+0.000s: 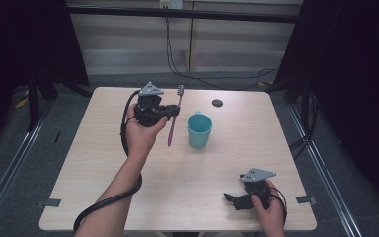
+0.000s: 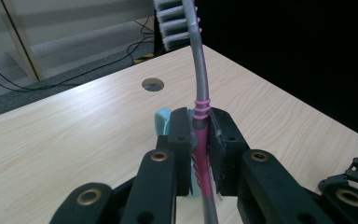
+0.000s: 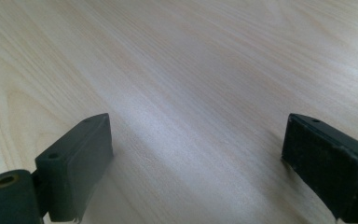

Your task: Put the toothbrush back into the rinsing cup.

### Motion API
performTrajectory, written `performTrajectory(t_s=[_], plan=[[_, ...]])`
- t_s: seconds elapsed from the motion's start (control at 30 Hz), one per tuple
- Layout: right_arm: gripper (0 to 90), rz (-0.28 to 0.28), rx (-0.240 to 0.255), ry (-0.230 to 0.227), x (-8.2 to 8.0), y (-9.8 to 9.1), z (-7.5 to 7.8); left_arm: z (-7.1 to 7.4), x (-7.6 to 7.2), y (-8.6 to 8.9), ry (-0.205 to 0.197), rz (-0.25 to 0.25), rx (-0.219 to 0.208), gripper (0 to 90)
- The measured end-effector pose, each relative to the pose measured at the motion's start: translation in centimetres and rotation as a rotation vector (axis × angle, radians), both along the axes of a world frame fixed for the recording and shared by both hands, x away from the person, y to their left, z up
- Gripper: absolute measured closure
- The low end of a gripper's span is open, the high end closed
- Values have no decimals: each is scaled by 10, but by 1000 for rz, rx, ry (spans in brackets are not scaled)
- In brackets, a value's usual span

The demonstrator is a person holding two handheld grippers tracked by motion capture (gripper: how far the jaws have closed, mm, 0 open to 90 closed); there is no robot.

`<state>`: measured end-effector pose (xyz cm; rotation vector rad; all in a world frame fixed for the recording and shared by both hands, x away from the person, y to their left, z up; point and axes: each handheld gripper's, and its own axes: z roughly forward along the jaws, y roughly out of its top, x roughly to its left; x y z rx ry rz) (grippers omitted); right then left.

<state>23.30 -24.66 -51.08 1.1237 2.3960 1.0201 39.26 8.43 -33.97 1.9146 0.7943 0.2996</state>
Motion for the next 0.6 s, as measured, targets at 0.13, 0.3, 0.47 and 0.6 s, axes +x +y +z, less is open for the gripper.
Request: performTrajectory(t_s=[0.13,0.3,0.47,0.6], plan=[[80,0,0,0,0,0,0,0,2,-2,-3,-1,1,806],[80,1,0,-1,0,0,0,2,5,-7,-11,2,-1,805],[80,2,-1,-4,0,0,0,5,8,-11,-22,8,2,806],[80,2,-1,-3,0,0,0,5,10,-14,-25,10,-1,805]])
